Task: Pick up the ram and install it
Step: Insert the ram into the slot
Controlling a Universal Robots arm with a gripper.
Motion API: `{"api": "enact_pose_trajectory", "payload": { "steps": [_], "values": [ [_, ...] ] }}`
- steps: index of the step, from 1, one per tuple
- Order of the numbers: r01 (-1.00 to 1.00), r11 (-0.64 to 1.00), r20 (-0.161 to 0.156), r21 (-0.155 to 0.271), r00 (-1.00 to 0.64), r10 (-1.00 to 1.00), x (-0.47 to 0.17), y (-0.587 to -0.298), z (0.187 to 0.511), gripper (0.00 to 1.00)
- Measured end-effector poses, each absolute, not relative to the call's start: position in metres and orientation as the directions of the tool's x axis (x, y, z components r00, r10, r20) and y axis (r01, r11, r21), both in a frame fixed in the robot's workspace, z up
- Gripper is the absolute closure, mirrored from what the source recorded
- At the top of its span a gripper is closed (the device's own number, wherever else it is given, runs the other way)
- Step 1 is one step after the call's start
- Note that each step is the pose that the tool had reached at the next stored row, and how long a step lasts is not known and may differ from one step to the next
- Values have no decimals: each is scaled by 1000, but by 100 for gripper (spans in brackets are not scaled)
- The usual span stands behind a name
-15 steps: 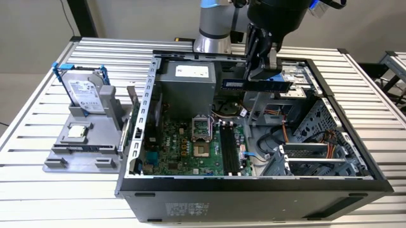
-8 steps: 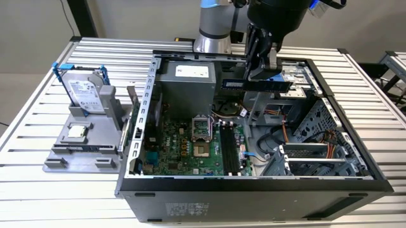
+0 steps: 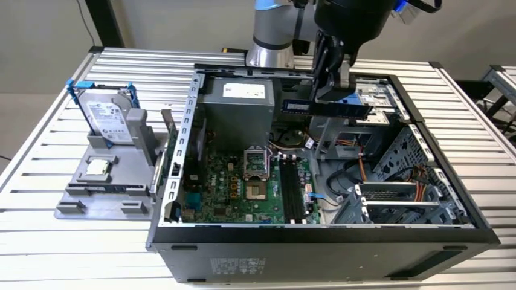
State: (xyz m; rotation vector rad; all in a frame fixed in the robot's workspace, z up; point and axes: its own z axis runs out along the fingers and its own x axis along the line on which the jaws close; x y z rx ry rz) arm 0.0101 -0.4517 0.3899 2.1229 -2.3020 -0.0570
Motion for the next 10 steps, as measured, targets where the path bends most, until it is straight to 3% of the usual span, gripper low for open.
{"api": "enact_pose_trajectory", "payload": {
  "steps": [10],
  "values": [
    [-973, 226, -18, 33, -227, -974, 10, -452, 390, 100]
  ]
}}
